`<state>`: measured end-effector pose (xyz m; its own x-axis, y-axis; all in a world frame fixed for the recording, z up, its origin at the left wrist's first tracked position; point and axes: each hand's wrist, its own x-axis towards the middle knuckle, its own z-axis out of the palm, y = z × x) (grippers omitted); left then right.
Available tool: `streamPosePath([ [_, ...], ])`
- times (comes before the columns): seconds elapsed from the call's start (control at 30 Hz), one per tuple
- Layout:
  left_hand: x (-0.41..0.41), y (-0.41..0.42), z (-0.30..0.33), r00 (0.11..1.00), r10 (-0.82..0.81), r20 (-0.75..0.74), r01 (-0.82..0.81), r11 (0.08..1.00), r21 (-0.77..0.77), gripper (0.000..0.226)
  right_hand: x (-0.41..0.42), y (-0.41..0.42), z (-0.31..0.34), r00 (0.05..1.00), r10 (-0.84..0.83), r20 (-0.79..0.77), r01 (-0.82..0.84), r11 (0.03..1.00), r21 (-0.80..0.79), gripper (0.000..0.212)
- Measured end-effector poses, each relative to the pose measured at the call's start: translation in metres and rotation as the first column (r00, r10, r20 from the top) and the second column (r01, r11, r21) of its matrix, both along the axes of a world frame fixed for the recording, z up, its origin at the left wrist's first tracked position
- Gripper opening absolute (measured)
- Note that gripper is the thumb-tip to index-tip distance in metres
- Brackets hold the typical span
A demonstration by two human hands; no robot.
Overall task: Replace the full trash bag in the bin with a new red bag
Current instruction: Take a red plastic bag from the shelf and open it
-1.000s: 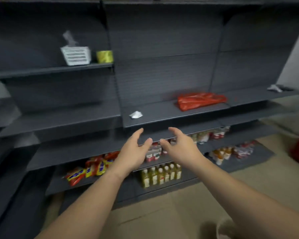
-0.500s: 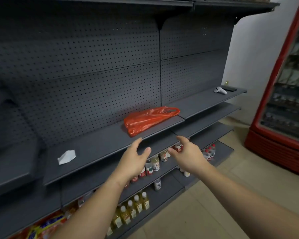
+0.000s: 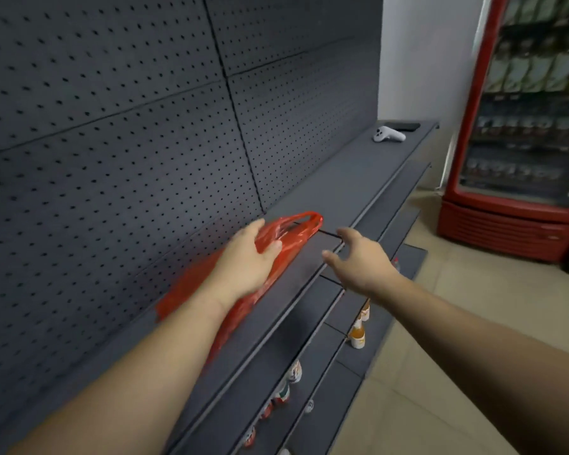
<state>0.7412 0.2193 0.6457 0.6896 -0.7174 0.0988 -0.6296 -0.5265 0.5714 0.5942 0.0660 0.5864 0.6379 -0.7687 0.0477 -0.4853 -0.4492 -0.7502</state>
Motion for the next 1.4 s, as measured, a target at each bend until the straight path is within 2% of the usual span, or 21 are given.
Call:
streamPosePath([
  [0.13, 0.060, -0.075, -0.016, 0.993, -0.112, 0.024, 0.109, 0.990, 0.095, 0.057, 0.057, -0.045, -0.025, 0.995, -0.090, -0.046, 0.089, 0.996, -0.005, 0.067],
  [0.33, 0.131, -0.154, -0.047, 0.990, -0.139, -0.026, 0.141, 0.958, 0.250, 0.053, 0.121, -0.101, -0.054, 0.990, -0.134, -0.050, 0.138, 0.987, 0.086, 0.069],
  [0.6, 0.155, -0.199, -0.078, 0.973, -0.178, -0.149, 0.226, 0.872, 0.434, 0.060, 0.160, -0.124, -0.075, 0.982, -0.158, -0.108, 0.163, 0.986, 0.044, 0.066],
  [0.67, 0.154, -0.200, -0.081, 0.970, -0.171, -0.175, 0.231, 0.875, 0.426, 0.054, 0.164, -0.123, -0.076, 0.977, -0.165, -0.137, 0.168, 0.986, 0.011, 0.062],
  [0.77, 0.154, -0.199, -0.082, 0.965, -0.180, -0.190, 0.241, 0.893, 0.380, 0.030, 0.165, -0.118, -0.072, 0.973, -0.172, -0.152, 0.175, 0.985, 0.006, 0.059],
  [0.83, 0.153, -0.196, -0.079, 0.962, -0.191, -0.197, 0.249, 0.909, 0.334, 0.015, 0.161, -0.114, -0.068, 0.977, -0.184, -0.110, 0.188, 0.982, 0.028, 0.056],
  [1.03, 0.134, -0.182, -0.052, 0.936, -0.257, -0.238, 0.313, 0.919, 0.238, 0.016, 0.133, -0.101, -0.043, 0.970, -0.229, 0.076, 0.218, 0.967, 0.136, 0.038],
  [1.13, 0.113, -0.176, -0.035, 0.921, -0.284, -0.266, 0.333, 0.929, 0.161, 0.016, 0.112, -0.092, -0.028, 0.942, -0.288, 0.169, 0.237, 0.934, 0.268, 0.039],
  [1.27, 0.079, -0.164, -0.017, 0.893, -0.315, -0.321, 0.353, 0.933, 0.066, 0.016, 0.077, -0.074, -0.010, 0.878, -0.343, 0.333, 0.140, 0.850, 0.508, 0.018],
  [1.4, 0.033, -0.148, 0.001, 0.885, -0.340, -0.317, 0.346, 0.937, -0.039, 0.011, 0.026, -0.055, 0.010, 0.818, -0.365, 0.446, 0.061, 0.824, 0.563, 0.013],
])
